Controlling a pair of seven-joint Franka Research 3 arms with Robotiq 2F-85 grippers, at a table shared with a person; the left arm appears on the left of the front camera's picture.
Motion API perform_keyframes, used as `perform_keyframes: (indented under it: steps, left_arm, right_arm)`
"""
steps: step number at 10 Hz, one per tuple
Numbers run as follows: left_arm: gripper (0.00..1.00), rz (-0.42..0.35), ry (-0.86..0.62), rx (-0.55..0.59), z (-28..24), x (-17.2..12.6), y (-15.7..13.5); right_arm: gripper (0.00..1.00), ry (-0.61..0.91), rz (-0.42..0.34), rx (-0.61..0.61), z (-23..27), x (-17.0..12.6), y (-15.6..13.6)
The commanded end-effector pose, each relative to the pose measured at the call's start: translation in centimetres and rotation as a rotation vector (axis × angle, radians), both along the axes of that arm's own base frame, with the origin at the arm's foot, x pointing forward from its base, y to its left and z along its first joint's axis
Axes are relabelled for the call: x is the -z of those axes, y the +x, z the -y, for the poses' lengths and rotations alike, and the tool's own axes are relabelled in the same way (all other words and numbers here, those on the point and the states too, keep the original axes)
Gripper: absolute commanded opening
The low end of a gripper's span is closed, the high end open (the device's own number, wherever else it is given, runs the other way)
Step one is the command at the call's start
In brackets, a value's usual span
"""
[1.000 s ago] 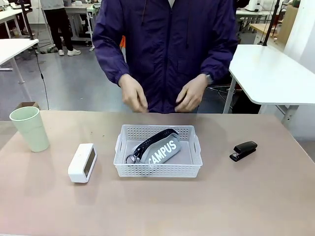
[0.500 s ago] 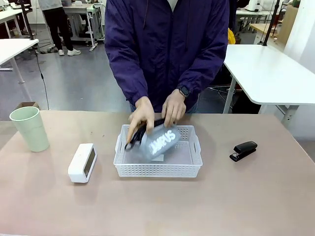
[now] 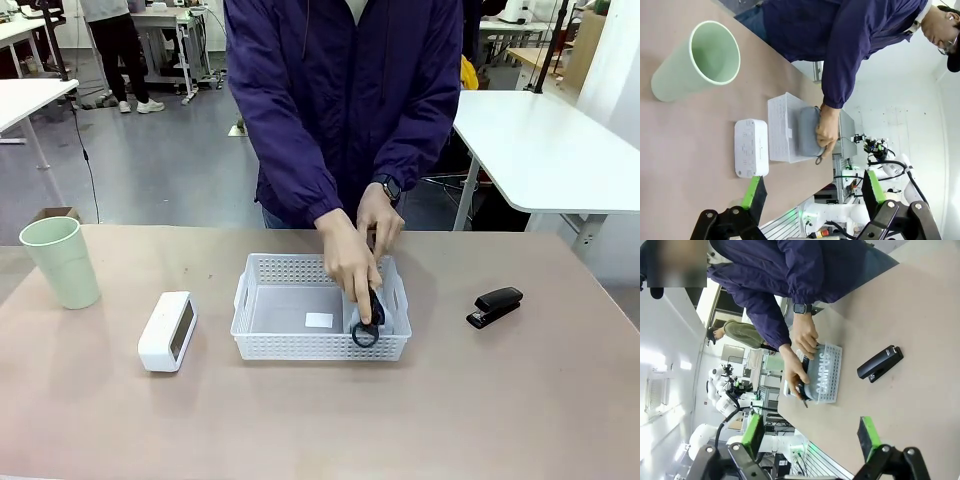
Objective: Efficiently arrange items inside the basket to fit them all.
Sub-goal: Pick up the Digital clock and place it inside the Organizing basket.
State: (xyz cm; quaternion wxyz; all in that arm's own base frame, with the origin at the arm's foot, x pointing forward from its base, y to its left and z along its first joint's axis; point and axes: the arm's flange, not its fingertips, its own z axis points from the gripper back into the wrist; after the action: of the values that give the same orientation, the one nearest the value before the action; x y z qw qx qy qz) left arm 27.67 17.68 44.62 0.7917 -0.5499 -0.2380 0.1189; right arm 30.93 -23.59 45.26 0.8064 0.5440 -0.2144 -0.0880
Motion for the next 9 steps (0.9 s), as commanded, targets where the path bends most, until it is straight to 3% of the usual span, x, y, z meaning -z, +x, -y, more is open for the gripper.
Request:
perform_keyframes:
  steps: [1, 4, 5, 9]
  left_arm:
    - [1.00, 0.033, -0.013, 0.007, -0.1, 0.0, 0.1]
    - [1.00, 0.001, -0.008, 0.002, -0.1, 0.2, -0.1]
    - [1.00, -0.023, 0.064, 0.035, 1.7, -1.3, 0.2]
    - [1.00, -0.188, 0.528, 0.377, 16.0, -6.9, 6.0]
  right_arm:
    - [1.00, 0.004, 0.042, -0.003, 0.2, -0.3, 0.2]
    - [1.00, 0.004, 0.042, -0.003, 0.2, -0.3, 0.2]
    - [1.00, 0.004, 0.042, -0.003, 0.2, -0.3, 0.2]
    - [1.00, 0.004, 0.042, -0.003, 0.2, -0.3, 0.2]
